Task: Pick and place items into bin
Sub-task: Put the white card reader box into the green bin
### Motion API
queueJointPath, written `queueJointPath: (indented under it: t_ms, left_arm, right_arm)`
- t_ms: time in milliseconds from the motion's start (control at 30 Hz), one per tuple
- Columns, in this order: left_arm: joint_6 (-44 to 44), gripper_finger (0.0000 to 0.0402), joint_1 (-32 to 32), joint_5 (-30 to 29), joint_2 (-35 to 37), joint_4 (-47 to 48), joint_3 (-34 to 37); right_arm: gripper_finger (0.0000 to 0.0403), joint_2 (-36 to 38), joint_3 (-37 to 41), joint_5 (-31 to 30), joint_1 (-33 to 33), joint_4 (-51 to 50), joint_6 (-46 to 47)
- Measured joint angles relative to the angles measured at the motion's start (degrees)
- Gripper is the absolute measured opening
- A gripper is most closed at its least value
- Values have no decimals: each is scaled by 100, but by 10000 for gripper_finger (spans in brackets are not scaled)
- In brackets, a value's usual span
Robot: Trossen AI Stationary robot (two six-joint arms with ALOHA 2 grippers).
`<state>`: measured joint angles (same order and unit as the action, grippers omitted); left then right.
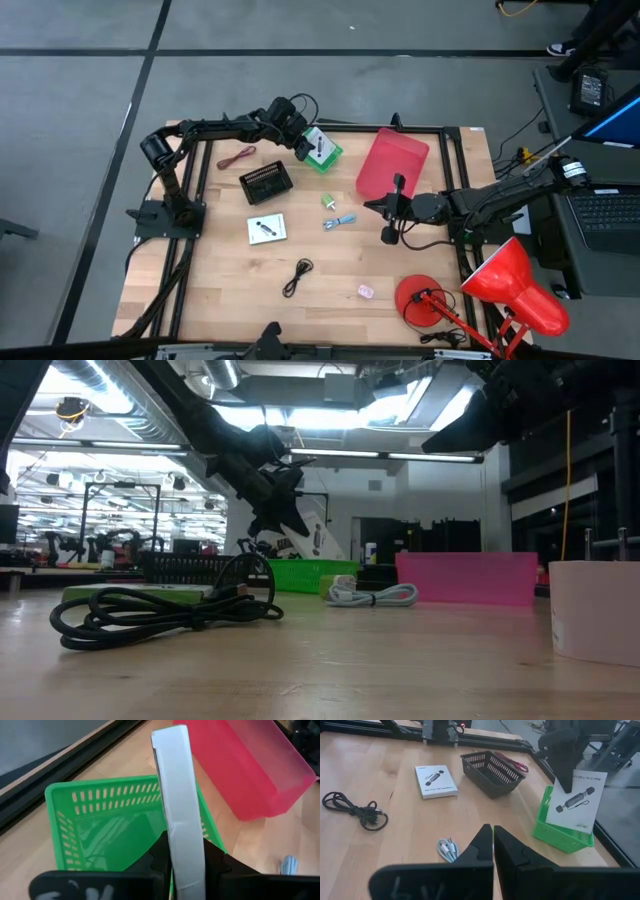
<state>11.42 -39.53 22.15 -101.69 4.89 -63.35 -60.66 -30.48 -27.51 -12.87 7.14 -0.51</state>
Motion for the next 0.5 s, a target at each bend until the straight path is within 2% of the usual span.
queueJointPath:
  t_ms: [300, 500]
  left_arm:
    - [-2, 48, 10, 2, 0, 225, -2]
    - [-6, 72, 11, 0, 0, 82, -2]
  right_arm:
    - [0, 0, 0, 0, 1, -2, -16]
    - [0, 0, 0, 0, -2, -2, -7]
